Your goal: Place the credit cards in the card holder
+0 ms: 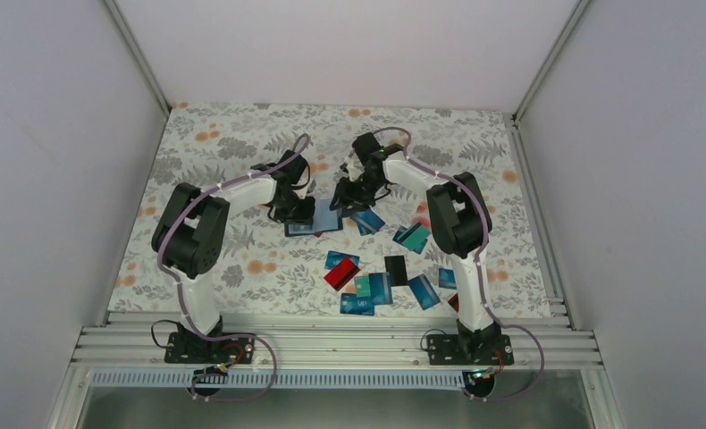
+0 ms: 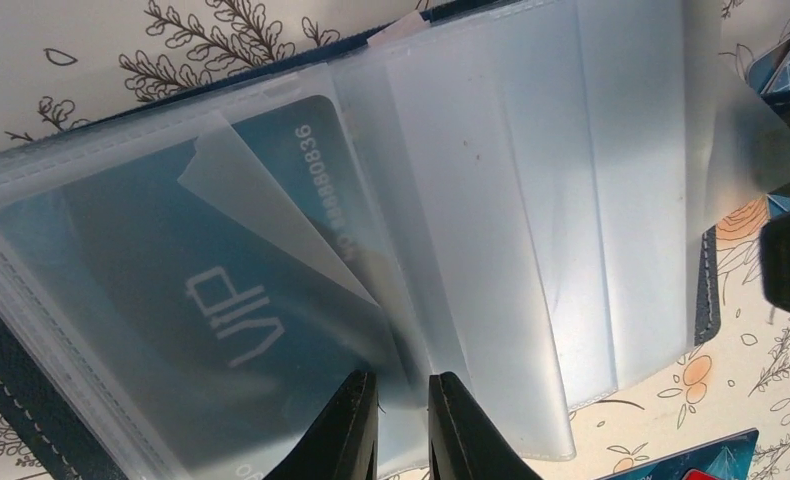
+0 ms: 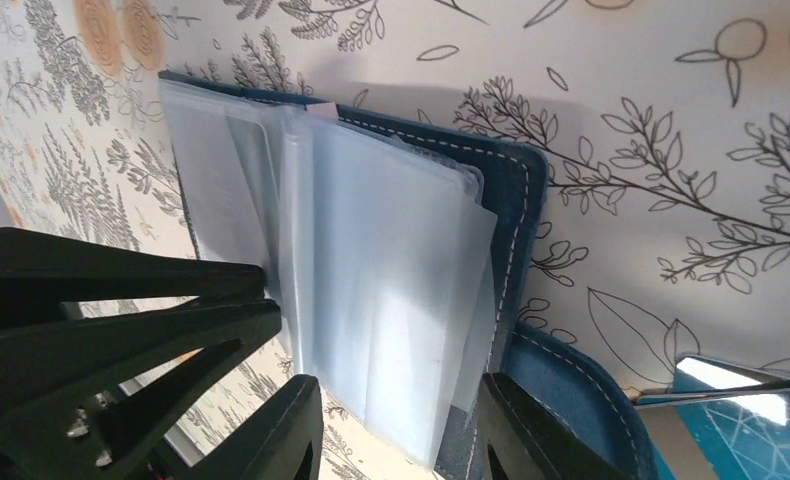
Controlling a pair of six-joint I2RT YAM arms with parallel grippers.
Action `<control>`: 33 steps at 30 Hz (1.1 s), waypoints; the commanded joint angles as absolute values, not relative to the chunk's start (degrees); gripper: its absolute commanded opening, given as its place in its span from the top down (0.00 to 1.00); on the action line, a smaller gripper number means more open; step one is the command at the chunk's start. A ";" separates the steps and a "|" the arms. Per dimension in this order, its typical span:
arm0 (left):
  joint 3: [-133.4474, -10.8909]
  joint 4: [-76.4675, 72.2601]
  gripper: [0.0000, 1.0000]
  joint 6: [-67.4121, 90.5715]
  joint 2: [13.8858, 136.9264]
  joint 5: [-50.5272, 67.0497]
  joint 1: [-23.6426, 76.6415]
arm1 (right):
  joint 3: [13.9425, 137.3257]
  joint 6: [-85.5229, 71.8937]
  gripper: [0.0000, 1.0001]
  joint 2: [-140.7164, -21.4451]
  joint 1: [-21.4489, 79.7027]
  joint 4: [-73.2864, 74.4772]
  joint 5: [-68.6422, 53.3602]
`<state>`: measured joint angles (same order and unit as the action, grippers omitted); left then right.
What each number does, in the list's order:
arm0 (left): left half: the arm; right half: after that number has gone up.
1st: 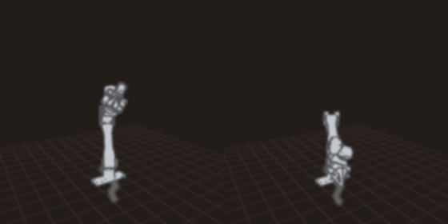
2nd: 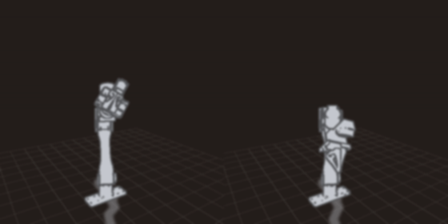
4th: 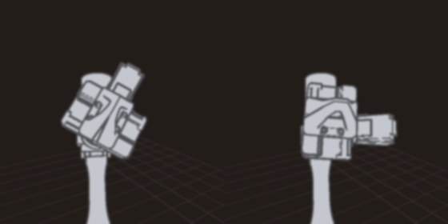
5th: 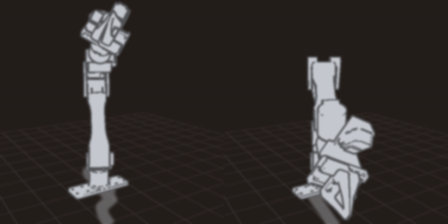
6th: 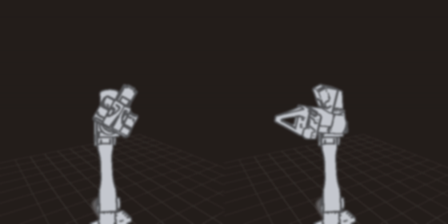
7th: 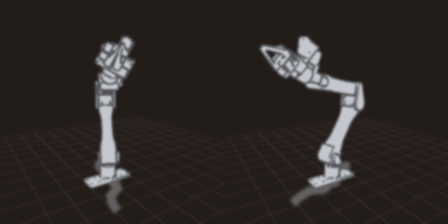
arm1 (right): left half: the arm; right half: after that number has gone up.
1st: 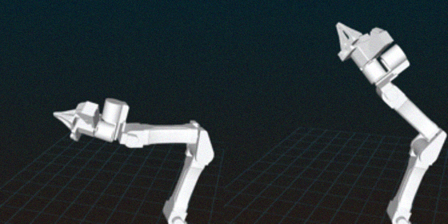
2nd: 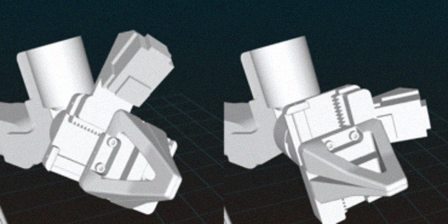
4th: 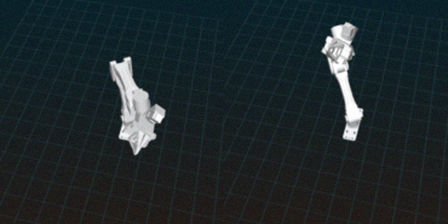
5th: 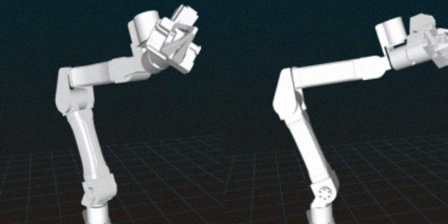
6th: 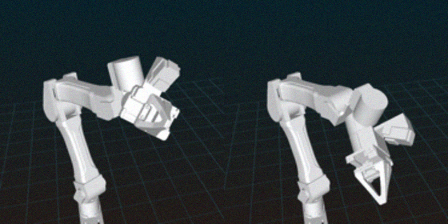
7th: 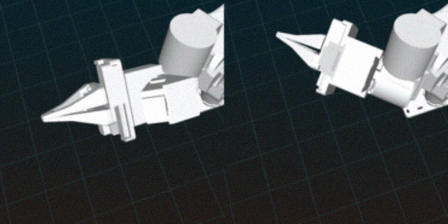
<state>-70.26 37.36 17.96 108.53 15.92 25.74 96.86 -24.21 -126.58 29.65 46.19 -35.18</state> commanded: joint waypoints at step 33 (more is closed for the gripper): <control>-67.81 35.35 0.90 18.07 109.69 17.54 25.77 | 103.66 -19.95 0.96 -131.03 29.47 51.58 -34.80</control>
<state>-68.71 34.50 18.02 108.71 18.09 25.74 102.15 -20.88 -132.55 29.17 49.60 -34.92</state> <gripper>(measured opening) 0.097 0.043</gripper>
